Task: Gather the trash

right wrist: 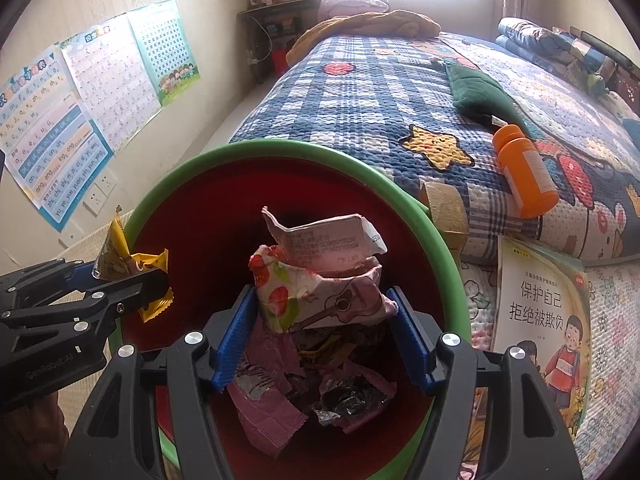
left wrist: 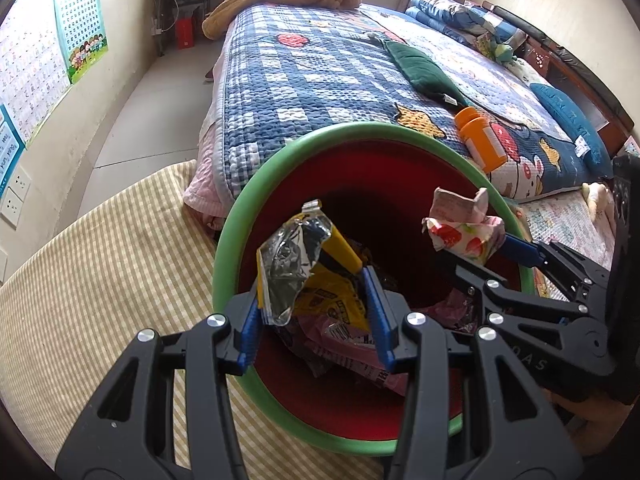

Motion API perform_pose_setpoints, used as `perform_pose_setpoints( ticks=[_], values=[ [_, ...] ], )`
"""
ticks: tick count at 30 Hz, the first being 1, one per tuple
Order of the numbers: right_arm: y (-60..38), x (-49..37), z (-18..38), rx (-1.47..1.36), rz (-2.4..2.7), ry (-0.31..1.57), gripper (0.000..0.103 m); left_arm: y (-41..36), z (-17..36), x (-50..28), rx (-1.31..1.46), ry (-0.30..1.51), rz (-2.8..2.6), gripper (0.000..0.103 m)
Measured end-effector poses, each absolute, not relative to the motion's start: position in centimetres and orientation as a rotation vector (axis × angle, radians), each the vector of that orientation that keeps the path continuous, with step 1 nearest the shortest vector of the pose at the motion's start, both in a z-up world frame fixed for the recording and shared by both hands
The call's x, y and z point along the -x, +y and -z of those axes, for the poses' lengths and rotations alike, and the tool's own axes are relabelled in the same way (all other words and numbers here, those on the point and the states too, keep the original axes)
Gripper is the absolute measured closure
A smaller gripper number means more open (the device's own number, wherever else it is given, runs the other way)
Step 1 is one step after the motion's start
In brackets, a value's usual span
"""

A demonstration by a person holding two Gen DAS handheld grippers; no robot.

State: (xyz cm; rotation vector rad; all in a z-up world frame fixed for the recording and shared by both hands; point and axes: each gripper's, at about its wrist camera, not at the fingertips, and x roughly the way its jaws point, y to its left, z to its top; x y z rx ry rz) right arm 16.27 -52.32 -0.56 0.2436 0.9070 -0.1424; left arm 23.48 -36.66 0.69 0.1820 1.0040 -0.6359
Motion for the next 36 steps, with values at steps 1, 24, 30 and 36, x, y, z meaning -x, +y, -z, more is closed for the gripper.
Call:
perform_pose_setpoints(
  ticks=[1, 24, 30, 36],
  values=[
    [-52.3, -16.3, 0.6, -0.244, 0.141, 0.908, 0.037, -36.7, -0.6, -23.5, -0.185, 1.002, 0.635, 0.059],
    [-47.9, -12.2, -4.2, -0.182, 0.161, 0.839, 0.01, -28.5, -6.8, -19.3, -0.079, 0.86, 0.563, 0.006],
    [-43.8, -10.5, -6.8, -0.146, 0.116, 0.795, 0.007, -23.8, -8.7, -16.8, -0.047, 0.83, 0.511, 0.006],
    [-39.3, -8.9, -8.1, -0.109, 0.07, 0.781, 0.007, -18.6, -9.6, -14.1, -0.014, 0.823, 0.442, 0.006]
  ],
)
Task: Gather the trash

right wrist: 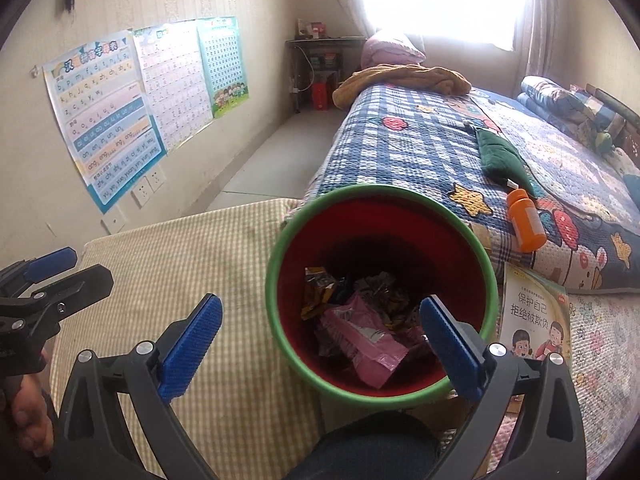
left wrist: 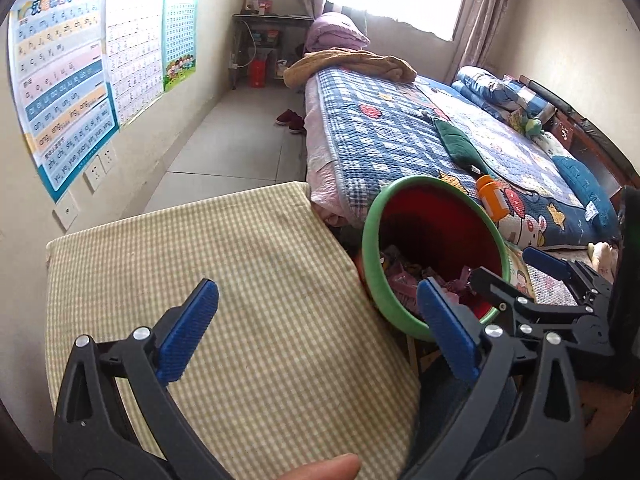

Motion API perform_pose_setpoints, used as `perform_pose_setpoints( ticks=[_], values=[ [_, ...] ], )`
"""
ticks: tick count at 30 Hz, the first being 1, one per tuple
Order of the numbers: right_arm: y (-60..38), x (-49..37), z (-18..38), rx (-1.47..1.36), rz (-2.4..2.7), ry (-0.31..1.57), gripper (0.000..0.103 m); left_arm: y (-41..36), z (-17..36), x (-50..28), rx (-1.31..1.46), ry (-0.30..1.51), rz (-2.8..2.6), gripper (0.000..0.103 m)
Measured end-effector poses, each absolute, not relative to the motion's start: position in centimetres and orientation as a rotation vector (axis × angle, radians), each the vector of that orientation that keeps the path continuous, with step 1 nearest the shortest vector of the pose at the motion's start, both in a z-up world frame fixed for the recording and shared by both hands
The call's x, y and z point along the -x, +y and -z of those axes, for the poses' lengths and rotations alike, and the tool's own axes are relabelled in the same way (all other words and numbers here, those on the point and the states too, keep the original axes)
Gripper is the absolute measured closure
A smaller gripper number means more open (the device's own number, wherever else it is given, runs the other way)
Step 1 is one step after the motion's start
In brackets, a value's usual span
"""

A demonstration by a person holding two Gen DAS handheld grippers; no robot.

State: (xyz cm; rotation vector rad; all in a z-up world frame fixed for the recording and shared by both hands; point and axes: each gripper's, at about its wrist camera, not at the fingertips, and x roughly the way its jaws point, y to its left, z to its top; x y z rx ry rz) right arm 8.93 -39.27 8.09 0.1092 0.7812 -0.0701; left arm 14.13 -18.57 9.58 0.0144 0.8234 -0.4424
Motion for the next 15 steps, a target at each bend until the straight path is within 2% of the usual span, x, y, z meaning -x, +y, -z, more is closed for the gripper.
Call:
perform_pose_setpoints(
  ticks=[15],
  values=[
    [-28.3, -6.9, -9.0, -0.025, -0.067, 0.775, 0.007, -6.5, -9.0, -9.2, 0.067, 0.811, 0.213, 0.006]
  ],
)
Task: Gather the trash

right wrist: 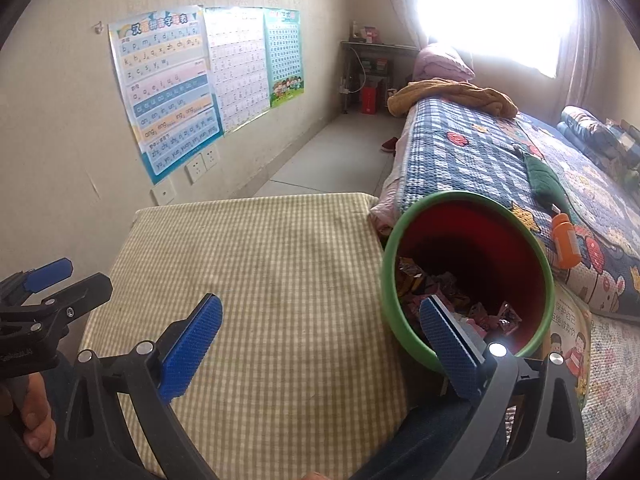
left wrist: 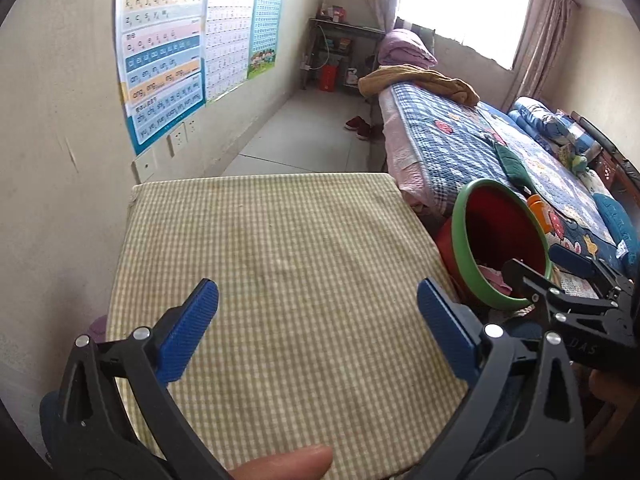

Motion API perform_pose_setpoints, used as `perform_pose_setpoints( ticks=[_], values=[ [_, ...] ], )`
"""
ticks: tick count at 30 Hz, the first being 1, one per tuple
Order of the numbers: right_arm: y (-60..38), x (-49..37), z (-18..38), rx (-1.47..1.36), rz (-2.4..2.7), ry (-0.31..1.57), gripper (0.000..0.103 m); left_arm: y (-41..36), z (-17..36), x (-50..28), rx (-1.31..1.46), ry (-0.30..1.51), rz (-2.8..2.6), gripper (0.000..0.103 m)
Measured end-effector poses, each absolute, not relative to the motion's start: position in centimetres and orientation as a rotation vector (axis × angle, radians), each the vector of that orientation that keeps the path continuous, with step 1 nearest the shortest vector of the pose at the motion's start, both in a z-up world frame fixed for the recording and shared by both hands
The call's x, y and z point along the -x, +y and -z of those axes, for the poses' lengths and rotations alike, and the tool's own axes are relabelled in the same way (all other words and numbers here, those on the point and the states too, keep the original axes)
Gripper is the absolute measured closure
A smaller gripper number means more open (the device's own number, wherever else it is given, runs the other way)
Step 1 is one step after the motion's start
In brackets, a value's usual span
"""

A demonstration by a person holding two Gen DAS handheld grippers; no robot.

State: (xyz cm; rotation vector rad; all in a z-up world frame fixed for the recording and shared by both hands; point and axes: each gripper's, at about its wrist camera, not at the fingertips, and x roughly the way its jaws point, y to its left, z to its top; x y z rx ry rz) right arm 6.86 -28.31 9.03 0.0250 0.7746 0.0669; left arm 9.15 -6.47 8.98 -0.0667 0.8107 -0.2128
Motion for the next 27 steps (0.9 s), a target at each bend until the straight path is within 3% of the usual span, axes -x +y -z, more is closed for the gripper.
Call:
perform_pose_setpoints(
  ticks=[14, 27],
  values=[
    [-21.6, -6.0, -8.4, 0.036, -0.163, 0.777, 0.007, -1.0, -8.3, -6.5, 0.102, 0.792, 0.083, 0.006],
    [-20.5, -5.6, -7.8, 0.087, -0.144, 0.776, 0.007, -0.6, -7.7, -5.6, 0.075, 0.774, 0.027, 0.005]
  ],
)
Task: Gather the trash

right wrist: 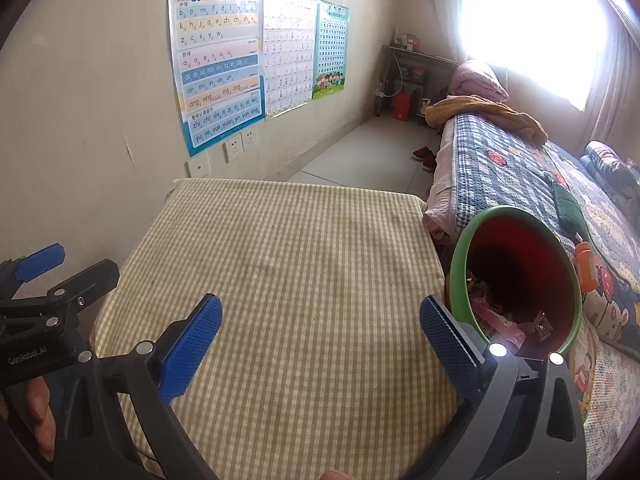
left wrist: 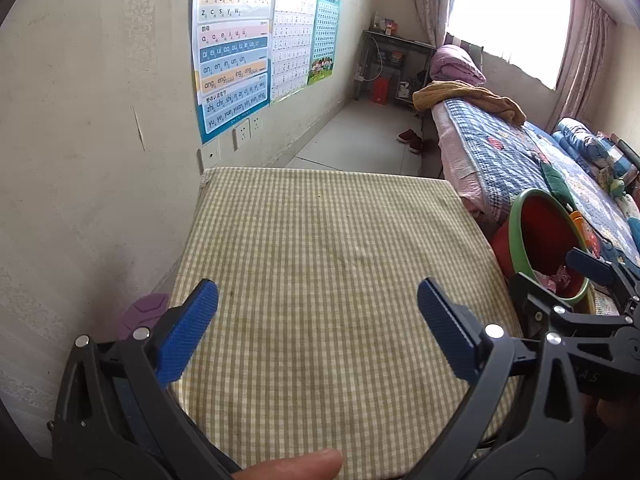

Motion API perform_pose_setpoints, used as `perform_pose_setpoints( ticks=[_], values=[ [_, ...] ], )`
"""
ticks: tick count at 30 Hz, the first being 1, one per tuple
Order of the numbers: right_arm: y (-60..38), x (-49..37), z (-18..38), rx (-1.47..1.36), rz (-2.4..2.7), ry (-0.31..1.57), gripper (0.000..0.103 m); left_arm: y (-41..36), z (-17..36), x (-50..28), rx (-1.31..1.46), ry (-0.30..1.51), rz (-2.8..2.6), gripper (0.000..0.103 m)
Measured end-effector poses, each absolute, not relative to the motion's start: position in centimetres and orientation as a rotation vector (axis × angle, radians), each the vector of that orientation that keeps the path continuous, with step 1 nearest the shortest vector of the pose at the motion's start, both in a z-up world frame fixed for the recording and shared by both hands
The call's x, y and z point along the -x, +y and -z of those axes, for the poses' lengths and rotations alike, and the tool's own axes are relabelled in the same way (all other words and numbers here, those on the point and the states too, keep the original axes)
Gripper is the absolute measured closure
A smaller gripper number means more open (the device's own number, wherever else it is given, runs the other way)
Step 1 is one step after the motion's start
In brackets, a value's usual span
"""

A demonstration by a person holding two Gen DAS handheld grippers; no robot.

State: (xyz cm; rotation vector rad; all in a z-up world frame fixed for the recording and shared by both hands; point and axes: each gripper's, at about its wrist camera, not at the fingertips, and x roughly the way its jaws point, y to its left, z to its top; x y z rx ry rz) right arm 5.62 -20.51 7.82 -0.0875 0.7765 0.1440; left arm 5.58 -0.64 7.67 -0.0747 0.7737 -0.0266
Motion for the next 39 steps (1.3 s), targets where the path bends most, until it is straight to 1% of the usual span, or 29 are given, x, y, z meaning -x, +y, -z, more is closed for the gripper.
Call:
perform_pose_setpoints(
  ticks=[39],
  values=[
    [-20.68, -5.3, -7.74, 0.062, -0.141, 0.774, 0.007, -0.54, -7.68, -5.17, 0.079, 0.774, -0.007, 0.005]
  ],
)
